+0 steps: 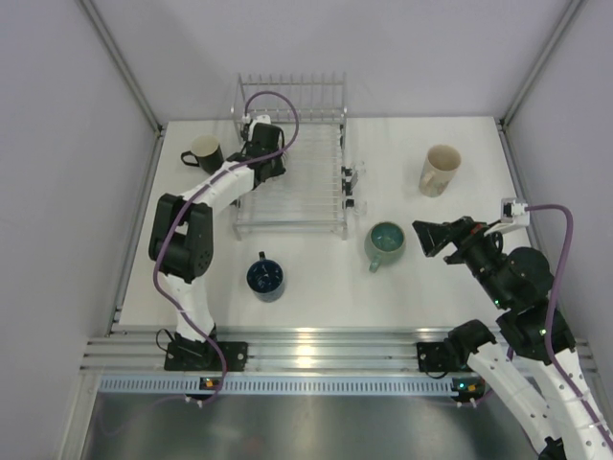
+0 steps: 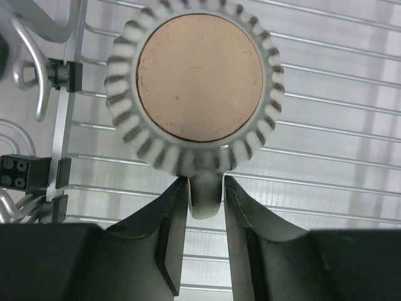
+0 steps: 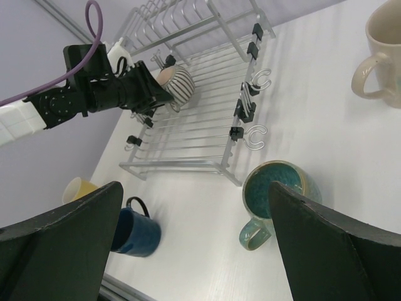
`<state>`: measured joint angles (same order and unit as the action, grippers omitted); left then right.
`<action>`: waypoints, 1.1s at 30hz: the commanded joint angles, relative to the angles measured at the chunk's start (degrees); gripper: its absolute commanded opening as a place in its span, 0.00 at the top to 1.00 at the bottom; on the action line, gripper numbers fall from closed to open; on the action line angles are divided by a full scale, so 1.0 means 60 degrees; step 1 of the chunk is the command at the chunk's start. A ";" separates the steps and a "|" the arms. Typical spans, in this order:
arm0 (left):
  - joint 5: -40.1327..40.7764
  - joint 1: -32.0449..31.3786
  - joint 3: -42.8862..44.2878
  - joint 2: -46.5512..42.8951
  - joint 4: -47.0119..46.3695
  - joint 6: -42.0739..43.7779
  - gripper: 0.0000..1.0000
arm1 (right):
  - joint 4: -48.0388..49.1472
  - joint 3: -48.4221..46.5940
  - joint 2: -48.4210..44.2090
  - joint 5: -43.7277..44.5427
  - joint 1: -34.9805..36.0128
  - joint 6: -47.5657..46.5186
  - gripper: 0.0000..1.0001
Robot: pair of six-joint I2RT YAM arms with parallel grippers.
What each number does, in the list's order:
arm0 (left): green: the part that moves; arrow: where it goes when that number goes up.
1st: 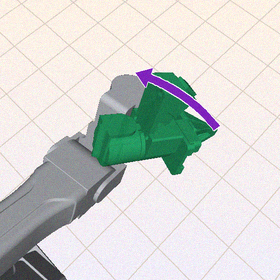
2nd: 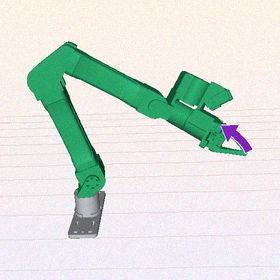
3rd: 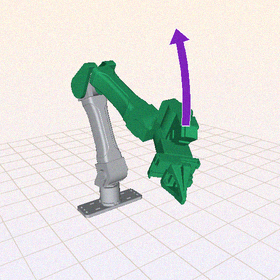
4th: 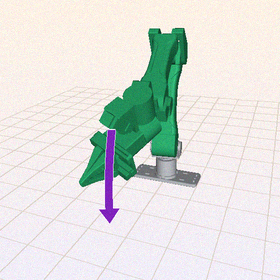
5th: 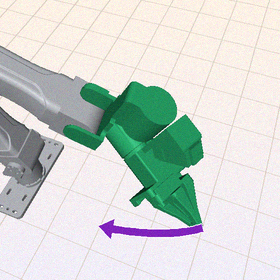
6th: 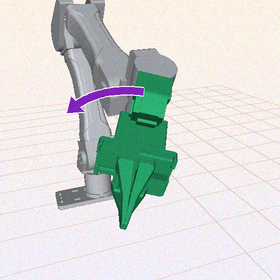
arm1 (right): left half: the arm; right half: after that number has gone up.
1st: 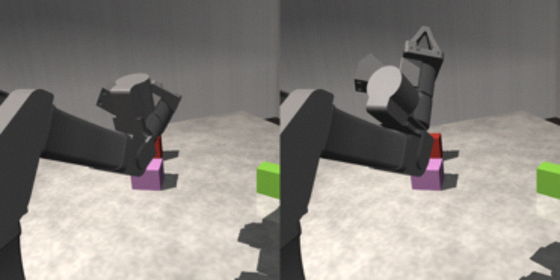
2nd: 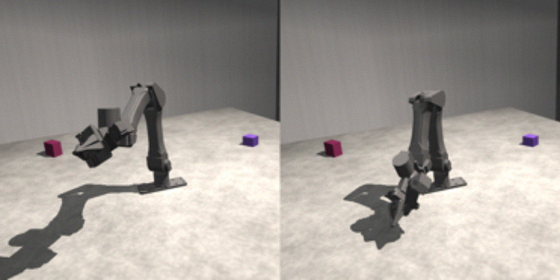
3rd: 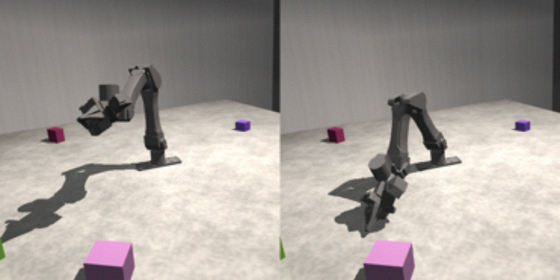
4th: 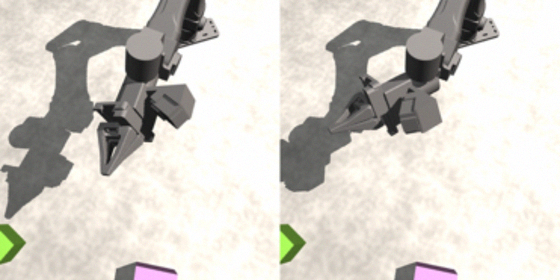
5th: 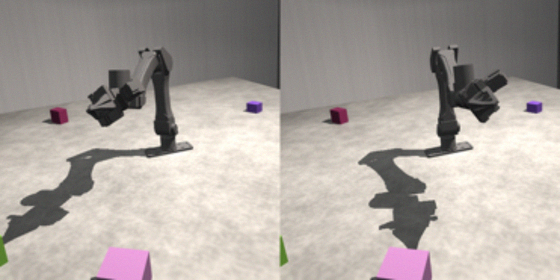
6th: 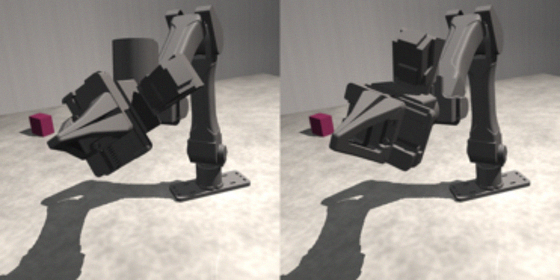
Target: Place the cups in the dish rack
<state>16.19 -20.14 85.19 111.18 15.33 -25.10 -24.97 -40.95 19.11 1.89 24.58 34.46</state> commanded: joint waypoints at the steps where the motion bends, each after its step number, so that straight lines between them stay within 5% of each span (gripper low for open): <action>1: 0.0319 0.0046 0.0318 0.0118 -0.1149 0.0155 0.65 | 0.0104 -0.0265 -0.0095 0.0110 0.0079 -0.0162 0.00; 20: 0.0321 0.0061 -0.0823 -0.0935 -0.0564 0.0390 0.53 | -0.0174 -0.0250 -0.0256 0.0300 0.0093 -0.0220 0.01; 33: -0.0924 0.0002 -0.1089 -0.1128 -0.0461 0.0873 0.66 | -0.0071 -0.0280 -0.0256 0.0154 0.0093 -0.0133 0.01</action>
<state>13.72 -20.14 76.18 104.18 13.37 -21.82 -26.06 -40.95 18.00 2.90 24.60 34.46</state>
